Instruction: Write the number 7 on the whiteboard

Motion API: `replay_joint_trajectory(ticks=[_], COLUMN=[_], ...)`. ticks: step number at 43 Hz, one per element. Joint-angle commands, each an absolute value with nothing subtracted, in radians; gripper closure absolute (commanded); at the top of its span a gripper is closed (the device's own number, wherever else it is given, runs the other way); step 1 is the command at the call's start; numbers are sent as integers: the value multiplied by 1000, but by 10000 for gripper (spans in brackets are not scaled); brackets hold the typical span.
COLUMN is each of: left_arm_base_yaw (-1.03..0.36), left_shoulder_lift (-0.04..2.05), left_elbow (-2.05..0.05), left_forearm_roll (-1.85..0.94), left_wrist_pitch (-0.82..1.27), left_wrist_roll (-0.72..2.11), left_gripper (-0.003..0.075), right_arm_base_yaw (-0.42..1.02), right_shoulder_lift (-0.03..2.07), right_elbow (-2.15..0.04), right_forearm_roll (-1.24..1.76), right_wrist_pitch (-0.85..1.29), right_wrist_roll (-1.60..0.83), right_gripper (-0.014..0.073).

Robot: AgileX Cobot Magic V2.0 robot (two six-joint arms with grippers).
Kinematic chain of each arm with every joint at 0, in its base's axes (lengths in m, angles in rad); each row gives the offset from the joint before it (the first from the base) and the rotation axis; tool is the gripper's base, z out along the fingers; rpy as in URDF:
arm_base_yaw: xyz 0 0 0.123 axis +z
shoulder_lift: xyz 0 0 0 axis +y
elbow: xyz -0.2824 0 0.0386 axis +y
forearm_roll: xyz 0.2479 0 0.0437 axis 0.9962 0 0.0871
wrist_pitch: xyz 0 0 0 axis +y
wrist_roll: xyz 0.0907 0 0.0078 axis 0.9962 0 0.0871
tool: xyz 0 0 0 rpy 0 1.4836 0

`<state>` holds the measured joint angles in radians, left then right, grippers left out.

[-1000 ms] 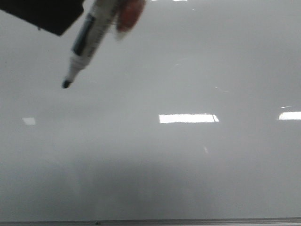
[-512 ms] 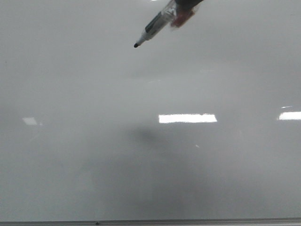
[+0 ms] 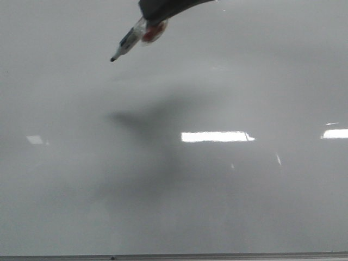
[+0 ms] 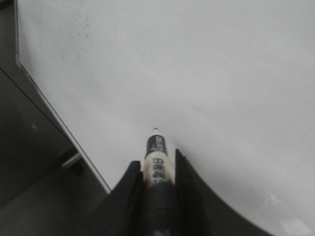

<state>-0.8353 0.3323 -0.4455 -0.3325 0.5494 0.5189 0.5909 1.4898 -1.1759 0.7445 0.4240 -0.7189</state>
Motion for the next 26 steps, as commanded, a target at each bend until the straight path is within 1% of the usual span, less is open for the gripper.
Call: replay_joint_trajectory(ticks=[1,10,19,26], left_arm_base_yaw=[-838,-838,-838,-838], left_shoulder_lift=[341,341,341,341], left_elbow=[-472,-472,-472,-472], left_forearm_roll=[-356,-356,-356,-356], left_wrist_pitch=[473,473,473,473], left_wrist_roll=[507,507,507,507], left_gripper=[741,741,741,741], right_arm_base_yaw=[606,605,588,554], right_shoulder_lift=[1539,1647,1655,1655], right_elbow=[-1277,-1340,-1340,-1340], right_forearm_roll=[772,772,771,771], right_wrist_pitch=[375,324,291,306], right_wrist_roll=[-733,-733,-733,-733], right_gripper=[662,662,662,661])
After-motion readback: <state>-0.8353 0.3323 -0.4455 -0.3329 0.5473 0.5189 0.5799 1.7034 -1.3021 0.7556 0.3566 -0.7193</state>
